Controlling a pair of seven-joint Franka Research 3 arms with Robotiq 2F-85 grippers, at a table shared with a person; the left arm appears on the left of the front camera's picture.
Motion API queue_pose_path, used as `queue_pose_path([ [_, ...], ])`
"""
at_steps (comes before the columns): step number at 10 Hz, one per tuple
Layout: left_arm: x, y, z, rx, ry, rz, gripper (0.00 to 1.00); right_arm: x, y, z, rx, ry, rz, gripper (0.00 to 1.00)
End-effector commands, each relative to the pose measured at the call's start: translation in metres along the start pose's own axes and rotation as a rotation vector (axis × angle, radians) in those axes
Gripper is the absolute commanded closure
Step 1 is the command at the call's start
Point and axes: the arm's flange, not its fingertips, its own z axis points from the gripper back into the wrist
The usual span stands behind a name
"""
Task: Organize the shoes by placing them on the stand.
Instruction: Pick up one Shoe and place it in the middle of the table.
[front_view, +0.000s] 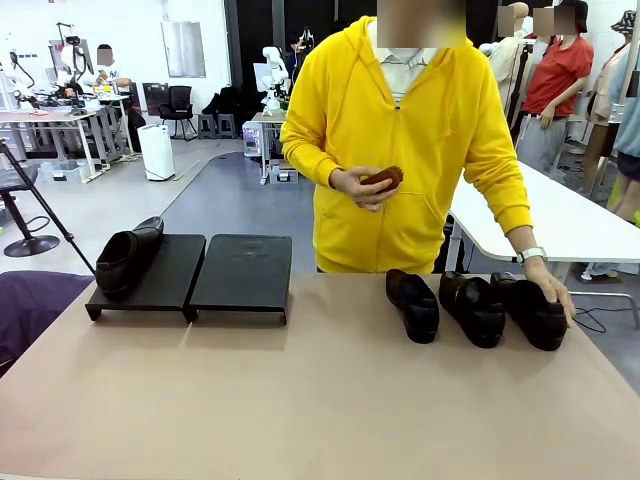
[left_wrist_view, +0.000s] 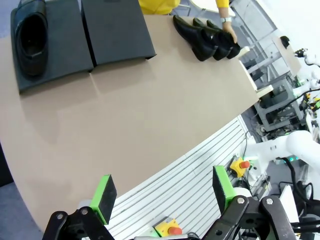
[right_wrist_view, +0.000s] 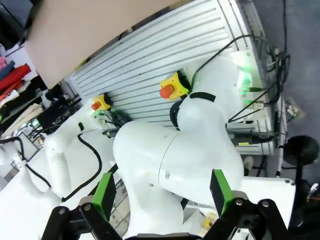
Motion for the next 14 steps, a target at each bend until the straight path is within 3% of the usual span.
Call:
queue_pose_path([
  [1,0.001,-0.001,0.001,-0.011,-0.01,0.003,0.0,0.001,-0.006,-0.008,0.023,-0.025,0.04,0.0],
  [4,0.001,-0.001,0.001,-0.011,-0.01,0.003,0.0,0.04,0.055,-0.019,0.025,-0.132,0.019,0.0],
  [6,0.001,-0.001,0.001,-0.011,-0.01,0.003,0.0,0.098,0.136,-0.045,-0.138,-0.159,0.031,0.0],
  [10,0.001,-0.001,0.001,-0.011,-0.01,0.003,0.0,0.241,0.282,-0.137,-0.509,-0.17,0.139,0.0],
  [12,0.001,-0.001,0.001,-0.011,-0.01,0.003,0.0,0.301,0.339,-0.193,-0.594,-0.236,0.218,0.0],
  [14,0.001,-0.001,0.001,-0.011,-0.01,0.003,0.0,0.338,0.37,-0.231,-0.554,-0.241,0.309,0.0],
])
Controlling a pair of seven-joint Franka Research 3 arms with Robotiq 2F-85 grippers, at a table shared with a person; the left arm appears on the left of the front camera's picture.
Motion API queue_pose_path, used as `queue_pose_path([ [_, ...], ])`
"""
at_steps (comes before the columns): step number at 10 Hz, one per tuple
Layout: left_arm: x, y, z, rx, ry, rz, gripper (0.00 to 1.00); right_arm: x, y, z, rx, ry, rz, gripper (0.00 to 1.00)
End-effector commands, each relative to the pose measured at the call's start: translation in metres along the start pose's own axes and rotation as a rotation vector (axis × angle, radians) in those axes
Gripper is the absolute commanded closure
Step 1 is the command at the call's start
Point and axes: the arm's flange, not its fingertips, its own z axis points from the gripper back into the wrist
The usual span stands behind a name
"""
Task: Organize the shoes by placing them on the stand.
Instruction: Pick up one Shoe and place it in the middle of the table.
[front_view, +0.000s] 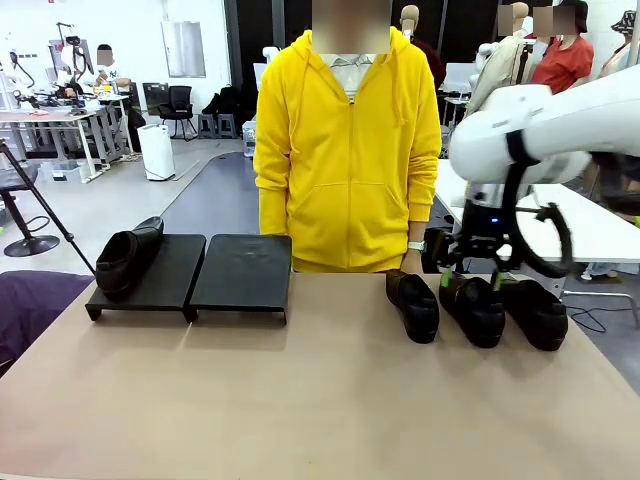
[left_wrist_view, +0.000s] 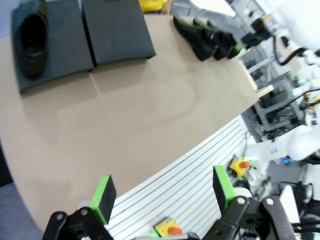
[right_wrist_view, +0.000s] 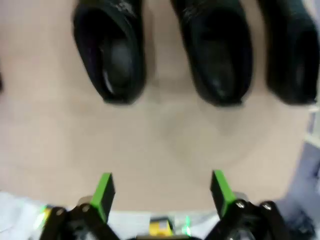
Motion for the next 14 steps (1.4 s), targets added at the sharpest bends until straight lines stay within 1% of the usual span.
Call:
queue_pose_path([
  [1,0.001,-0.001,0.001,-0.012,-0.01,0.003,0.0,0.012,0.007,0.006,0.067,0.006,0.01,0.0],
  [2,0.001,-0.001,0.001,-0.012,-0.01,0.003,0.0,0.0,0.0,0.0,0.0,0.0,0.0,0.0],
  [4,0.001,-0.001,0.001,-0.012,-0.01,0.003,0.0,0.0,0.0,0.0,0.0,0.0,0.0,0.0],
  [5,0.001,-0.001,0.001,-0.012,-0.01,0.003,0.0,0.014,0.008,-0.006,0.013,0.003,0.007,0.0],
  [6,0.001,-0.001,0.001,-0.012,-0.01,0.003,0.0,0.017,0.027,-0.013,-0.061,-0.051,0.076,0.0],
  [8,0.001,-0.001,0.001,-0.012,-0.01,0.003,0.0,0.032,0.062,-0.034,-0.087,-0.097,0.144,0.0],
  [10,0.001,-0.001,0.001,-0.012,-0.01,0.003,0.0,0.049,0.086,-0.059,-0.12,-0.119,0.186,0.0],
  [12,0.001,-0.001,0.001,-0.012,-0.01,0.003,0.0,0.066,0.101,-0.081,-0.169,-0.182,0.213,0.0],
  [14,0.001,-0.001,0.001,-0.012,-0.01,0.003,0.0,0.085,0.104,-0.101,-0.157,-0.191,0.238,0.0],
])
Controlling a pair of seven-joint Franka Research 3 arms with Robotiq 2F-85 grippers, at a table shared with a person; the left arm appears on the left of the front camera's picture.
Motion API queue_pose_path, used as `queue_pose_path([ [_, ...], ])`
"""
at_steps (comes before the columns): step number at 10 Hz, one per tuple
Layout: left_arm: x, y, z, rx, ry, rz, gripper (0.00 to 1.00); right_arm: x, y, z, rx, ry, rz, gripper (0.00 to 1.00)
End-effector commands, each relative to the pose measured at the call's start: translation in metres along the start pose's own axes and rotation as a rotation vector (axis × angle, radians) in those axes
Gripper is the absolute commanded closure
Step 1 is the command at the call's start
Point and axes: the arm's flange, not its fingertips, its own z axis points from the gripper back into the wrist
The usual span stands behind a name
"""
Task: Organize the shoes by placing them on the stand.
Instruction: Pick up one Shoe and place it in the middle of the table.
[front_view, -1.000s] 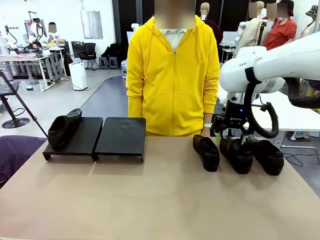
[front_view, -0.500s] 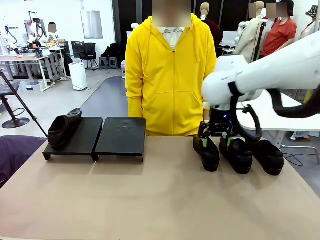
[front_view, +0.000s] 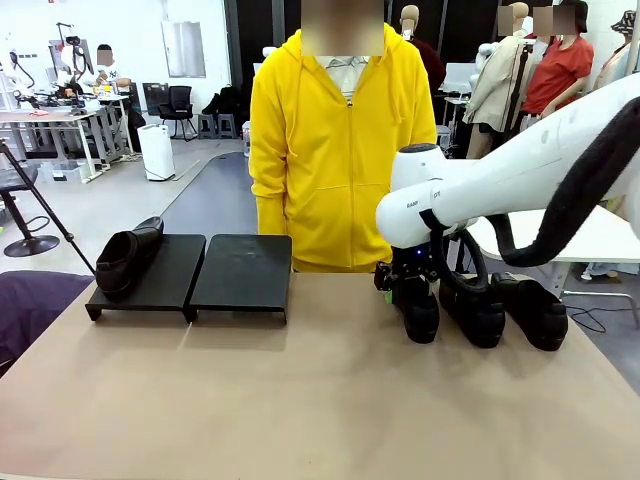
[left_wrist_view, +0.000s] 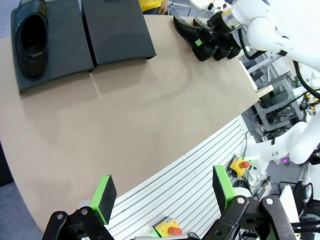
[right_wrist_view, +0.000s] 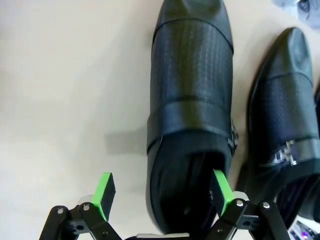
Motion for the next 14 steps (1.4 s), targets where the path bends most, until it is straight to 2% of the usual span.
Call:
queue_pose_path([
  [1,0.001,-0.001,0.001,-0.012,-0.01,0.003,0.0,0.019,0.002,-0.012,0.003,-0.031,-0.007,0.0],
  [4,0.001,-0.001,0.001,-0.012,-0.01,0.003,0.0,0.027,0.003,-0.018,0.033,-0.016,-0.005,0.0],
  [7,0.001,-0.001,0.001,-0.012,-0.01,0.003,0.0,0.018,0.009,-0.005,0.005,-0.03,0.015,0.0],
  [13,0.001,-0.001,0.001,-0.012,-0.01,0.003,0.0,0.019,0.017,-0.008,0.083,-0.011,0.019,0.0],
  [14,0.001,-0.001,0.001,-0.012,-0.01,0.003,0.0,0.019,0.017,-0.008,0.081,-0.004,0.031,0.6],
])
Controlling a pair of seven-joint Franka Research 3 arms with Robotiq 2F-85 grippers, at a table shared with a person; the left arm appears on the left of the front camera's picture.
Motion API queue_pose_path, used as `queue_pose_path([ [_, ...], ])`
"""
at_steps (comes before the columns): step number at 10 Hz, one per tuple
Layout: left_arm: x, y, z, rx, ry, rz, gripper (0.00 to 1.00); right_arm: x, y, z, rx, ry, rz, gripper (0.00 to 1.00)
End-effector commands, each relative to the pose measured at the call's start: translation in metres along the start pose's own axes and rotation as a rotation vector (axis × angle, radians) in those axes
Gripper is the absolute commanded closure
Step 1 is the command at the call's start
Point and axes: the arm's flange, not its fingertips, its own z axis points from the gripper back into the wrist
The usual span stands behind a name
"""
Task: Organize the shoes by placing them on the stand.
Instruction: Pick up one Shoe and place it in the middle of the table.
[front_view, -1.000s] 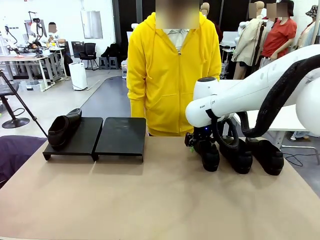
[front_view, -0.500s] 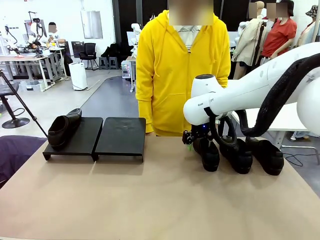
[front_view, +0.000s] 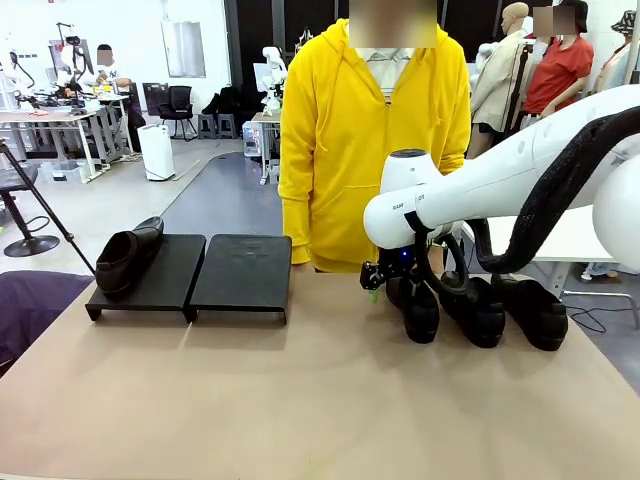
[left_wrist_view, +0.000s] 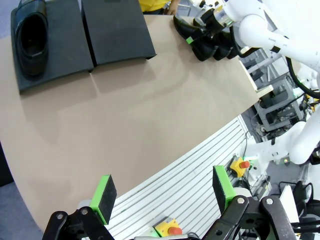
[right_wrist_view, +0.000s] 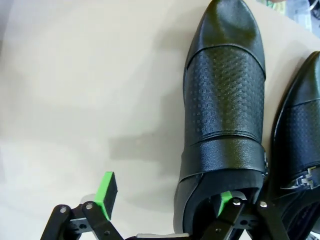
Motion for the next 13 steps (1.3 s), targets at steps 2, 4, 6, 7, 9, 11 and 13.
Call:
queue_pose_path([
  [2,0.001,-0.001,0.001,-0.012,-0.011,0.003,0.0,0.003,-0.003,0.0,0.028,0.016,0.028,1.0],
  [4,0.001,-0.001,0.001,-0.012,-0.011,0.003,0.0,0.003,-0.003,0.0,0.026,0.021,0.026,1.0],
  [6,0.001,-0.001,0.001,-0.012,-0.011,0.003,0.0,0.002,-0.004,0.003,0.026,0.023,0.031,1.0],
  [7,0.001,-0.001,0.001,-0.012,-0.011,0.003,0.0,-0.001,-0.008,0.007,0.024,0.017,0.013,1.0],
  [9,0.001,-0.001,0.001,-0.012,-0.011,0.003,0.0,-0.012,-0.017,0.02,0.013,0.009,-0.035,1.0],
  [11,0.001,-0.001,0.001,-0.012,-0.011,0.003,0.0,-0.025,-0.017,0.034,0.005,0.001,-0.042,1.0],
  [13,0.001,-0.001,0.001,-0.012,-0.011,0.003,0.0,-0.06,-0.016,0.068,0.042,0.019,-0.065,1.0],
])
